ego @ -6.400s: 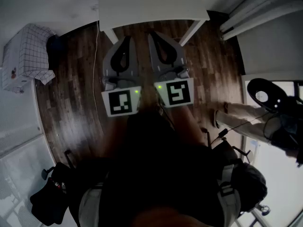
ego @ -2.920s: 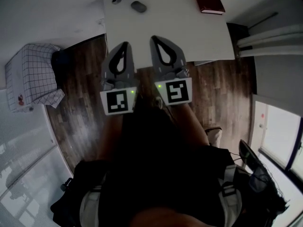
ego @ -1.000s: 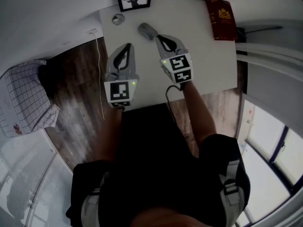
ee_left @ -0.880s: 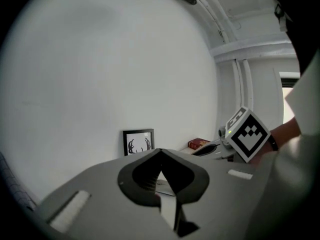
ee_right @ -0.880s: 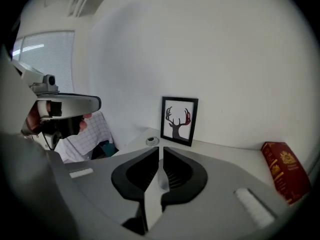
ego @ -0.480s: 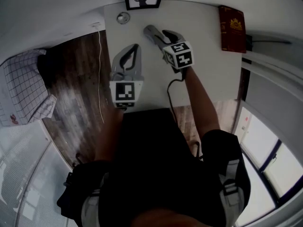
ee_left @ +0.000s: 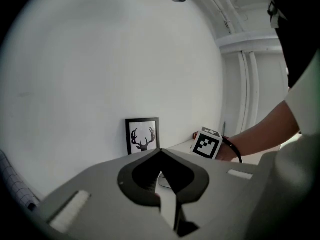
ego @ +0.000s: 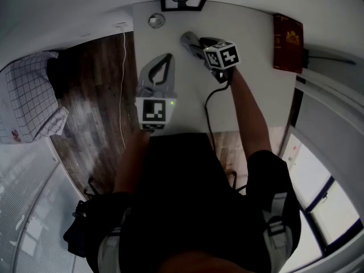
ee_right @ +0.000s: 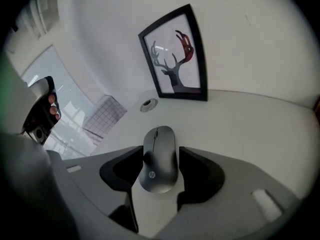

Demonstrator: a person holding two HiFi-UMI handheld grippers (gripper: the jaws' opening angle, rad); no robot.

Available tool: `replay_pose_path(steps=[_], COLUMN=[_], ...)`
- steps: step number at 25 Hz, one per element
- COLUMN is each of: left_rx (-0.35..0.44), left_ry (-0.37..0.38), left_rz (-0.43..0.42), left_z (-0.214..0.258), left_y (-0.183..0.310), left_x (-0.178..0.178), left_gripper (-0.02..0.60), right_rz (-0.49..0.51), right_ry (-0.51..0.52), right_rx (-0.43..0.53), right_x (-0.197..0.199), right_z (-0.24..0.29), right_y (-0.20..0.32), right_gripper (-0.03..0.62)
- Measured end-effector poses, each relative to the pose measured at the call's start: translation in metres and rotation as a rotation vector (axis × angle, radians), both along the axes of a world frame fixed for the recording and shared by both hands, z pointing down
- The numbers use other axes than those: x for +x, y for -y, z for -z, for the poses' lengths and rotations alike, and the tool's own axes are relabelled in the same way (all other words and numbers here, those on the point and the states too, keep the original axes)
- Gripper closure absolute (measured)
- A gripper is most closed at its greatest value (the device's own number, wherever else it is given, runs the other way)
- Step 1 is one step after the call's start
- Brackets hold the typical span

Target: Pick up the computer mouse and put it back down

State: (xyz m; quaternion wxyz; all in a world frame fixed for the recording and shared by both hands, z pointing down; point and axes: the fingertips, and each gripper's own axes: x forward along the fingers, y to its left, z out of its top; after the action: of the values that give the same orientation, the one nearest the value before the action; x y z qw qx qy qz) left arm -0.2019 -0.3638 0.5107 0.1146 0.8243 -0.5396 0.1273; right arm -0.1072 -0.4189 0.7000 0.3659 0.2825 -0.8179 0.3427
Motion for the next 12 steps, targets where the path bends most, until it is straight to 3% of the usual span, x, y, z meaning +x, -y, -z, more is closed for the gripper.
replay_pose_path(steps=[4, 6, 12], left_rx=[-0.026, -0.021, -0.008], left_ry=[0.003, -0.006, -0.026], left_rz=[0.001, 0.008, 0.017], left_z=[-0.0039, -0.0047, -0.0082], left_y=[0.0005, 0.0020, 0.0070], left_x=[-0.0037, -0.0060, -0.0101], left_gripper=[0.581, 0.581, 0.581], right_rz=[0.037, 0.043, 0.095], right_ry=[-0.007, -0.010, -0.141], right_rx=[-0.061, -0.080, 0.015], right_x=[-0.0017, -0.0023, -0.0107], right_z=[-0.0089, -0.0095, -0.0093], right_y=[0.0037, 0.0034, -0.0037], right_gripper=[0.307, 0.312, 0.290])
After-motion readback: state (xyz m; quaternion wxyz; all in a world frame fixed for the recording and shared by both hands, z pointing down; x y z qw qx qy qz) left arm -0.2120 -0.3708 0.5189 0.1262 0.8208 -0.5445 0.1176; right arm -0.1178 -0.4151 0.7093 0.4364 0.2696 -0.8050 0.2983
